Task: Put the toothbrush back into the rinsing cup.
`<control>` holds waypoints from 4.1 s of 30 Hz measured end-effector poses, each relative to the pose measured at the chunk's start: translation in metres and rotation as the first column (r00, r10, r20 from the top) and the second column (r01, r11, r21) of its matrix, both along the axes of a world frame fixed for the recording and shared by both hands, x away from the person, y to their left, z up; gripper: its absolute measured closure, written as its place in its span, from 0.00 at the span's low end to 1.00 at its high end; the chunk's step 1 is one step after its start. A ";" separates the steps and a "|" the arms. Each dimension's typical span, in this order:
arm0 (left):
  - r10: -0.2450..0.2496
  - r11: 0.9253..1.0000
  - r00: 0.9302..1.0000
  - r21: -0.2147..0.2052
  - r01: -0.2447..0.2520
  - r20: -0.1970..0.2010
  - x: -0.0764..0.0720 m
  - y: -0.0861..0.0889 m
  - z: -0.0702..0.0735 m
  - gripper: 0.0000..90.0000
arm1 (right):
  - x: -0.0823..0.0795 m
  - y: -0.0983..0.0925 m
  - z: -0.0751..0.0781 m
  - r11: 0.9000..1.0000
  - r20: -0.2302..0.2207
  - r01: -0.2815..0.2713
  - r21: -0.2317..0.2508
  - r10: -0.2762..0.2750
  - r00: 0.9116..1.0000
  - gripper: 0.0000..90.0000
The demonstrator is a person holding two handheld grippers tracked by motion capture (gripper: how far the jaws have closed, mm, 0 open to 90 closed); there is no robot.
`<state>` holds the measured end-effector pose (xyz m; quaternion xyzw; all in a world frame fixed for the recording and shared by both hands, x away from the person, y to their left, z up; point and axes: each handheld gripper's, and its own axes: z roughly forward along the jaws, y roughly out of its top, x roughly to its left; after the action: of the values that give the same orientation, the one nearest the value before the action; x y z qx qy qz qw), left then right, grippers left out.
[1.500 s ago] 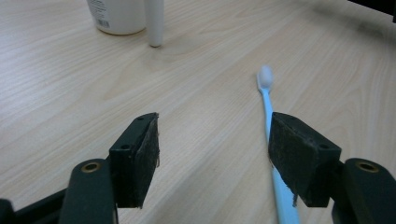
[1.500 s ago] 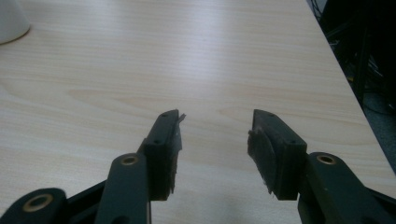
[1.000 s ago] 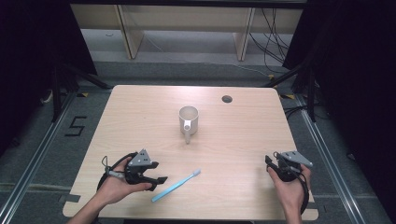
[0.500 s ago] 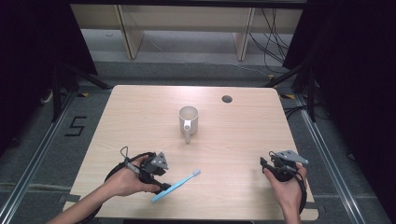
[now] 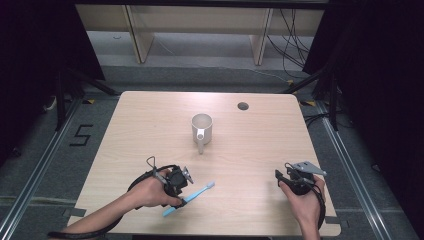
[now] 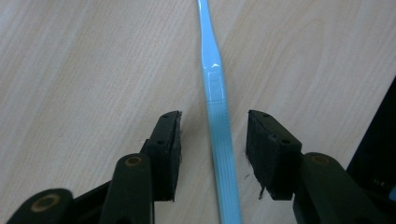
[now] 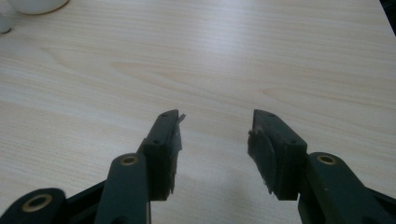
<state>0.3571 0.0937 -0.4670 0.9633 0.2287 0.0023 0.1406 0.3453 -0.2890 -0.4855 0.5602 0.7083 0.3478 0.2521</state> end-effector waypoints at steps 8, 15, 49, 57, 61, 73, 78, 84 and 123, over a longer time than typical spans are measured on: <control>0.002 1.000 1.000 0.031 -0.001 -0.015 0.000 -0.011 -0.003 0.66 | 0.000 -0.001 0.000 1.000 -0.004 0.006 0.002 -0.006 1.000 0.59; -0.002 0.998 1.000 0.057 0.003 -0.020 0.001 -0.017 -0.006 0.70 | -0.001 0.001 0.000 1.000 -0.017 0.019 0.018 -0.019 1.000 0.59; -0.070 0.984 0.998 0.165 0.067 0.011 -0.001 -0.032 -0.010 0.86 | 0.001 0.001 -0.004 1.000 -0.021 -0.006 0.029 0.006 1.000 0.58; -0.101 0.978 0.995 0.185 0.099 0.000 0.001 -0.036 -0.010 0.86 | 0.001 0.000 -0.004 1.000 -0.027 -0.009 0.015 0.010 1.000 0.58; -0.111 0.975 0.993 0.192 0.116 -0.036 0.003 -0.035 -0.010 0.87 | 0.001 -0.001 -0.005 1.000 -0.021 -0.015 0.004 0.015 1.000 0.57; -0.126 0.978 0.991 0.160 0.133 -0.053 0.007 -0.029 -0.010 0.87 | 0.001 -0.001 -0.005 1.000 -0.032 -0.013 0.016 0.013 0.999 0.57; -0.116 0.985 0.993 0.121 0.120 -0.036 0.006 -0.022 -0.008 0.87 | 0.001 -0.002 -0.006 1.000 -0.022 -0.005 0.015 0.005 1.000 0.57; -0.119 0.990 0.993 0.077 0.120 -0.023 0.004 -0.017 -0.003 0.87 | 0.000 0.003 -0.007 0.999 -0.042 0.016 0.030 -0.015 0.999 0.57; -0.010 0.969 0.994 -0.244 0.037 0.109 0.013 0.019 0.032 0.87 | 0.001 0.004 -0.009 1.000 -0.014 -0.001 0.024 0.001 1.000 0.57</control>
<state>0.3697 0.1126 -0.4348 0.9397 0.2079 0.0241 0.2706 0.3462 -0.2853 -0.4944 0.5653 0.7060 0.3525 0.2402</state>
